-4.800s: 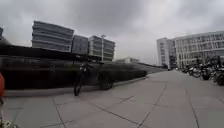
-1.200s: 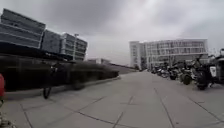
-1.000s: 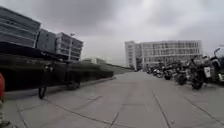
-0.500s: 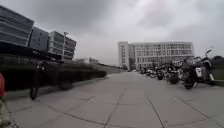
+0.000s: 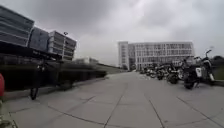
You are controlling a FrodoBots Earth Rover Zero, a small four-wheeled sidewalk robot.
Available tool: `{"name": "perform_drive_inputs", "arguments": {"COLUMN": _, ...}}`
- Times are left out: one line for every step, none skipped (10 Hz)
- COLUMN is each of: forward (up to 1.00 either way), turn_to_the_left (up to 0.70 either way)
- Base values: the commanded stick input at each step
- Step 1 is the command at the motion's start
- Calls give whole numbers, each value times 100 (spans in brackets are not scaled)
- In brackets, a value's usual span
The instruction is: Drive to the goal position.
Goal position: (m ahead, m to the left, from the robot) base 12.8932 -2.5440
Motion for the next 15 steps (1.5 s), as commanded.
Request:
{"name": "perform_drive_inputs", "arguments": {"forward": 70, "turn_to_the_left": 0}}
{"name": "perform_drive_inputs", "arguments": {"forward": 70, "turn_to_the_left": 0}}
{"name": "perform_drive_inputs", "arguments": {"forward": 70, "turn_to_the_left": 0}}
{"name": "perform_drive_inputs", "arguments": {"forward": 70, "turn_to_the_left": 0}}
{"name": "perform_drive_inputs", "arguments": {"forward": 70, "turn_to_the_left": 0}}
{"name": "perform_drive_inputs", "arguments": {"forward": 70, "turn_to_the_left": 0}}
{"name": "perform_drive_inputs", "arguments": {"forward": 70, "turn_to_the_left": 0}}
{"name": "perform_drive_inputs", "arguments": {"forward": 70, "turn_to_the_left": 0}}
{"name": "perform_drive_inputs", "arguments": {"forward": 70, "turn_to_the_left": 0}}
{"name": "perform_drive_inputs", "arguments": {"forward": 70, "turn_to_the_left": 0}}
{"name": "perform_drive_inputs", "arguments": {"forward": 70, "turn_to_the_left": 0}}
{"name": "perform_drive_inputs", "arguments": {"forward": 70, "turn_to_the_left": 0}}
{"name": "perform_drive_inputs", "arguments": {"forward": 70, "turn_to_the_left": 0}}
{"name": "perform_drive_inputs", "arguments": {"forward": 70, "turn_to_the_left": 0}}
{"name": "perform_drive_inputs", "arguments": {"forward": 70, "turn_to_the_left": 0}}
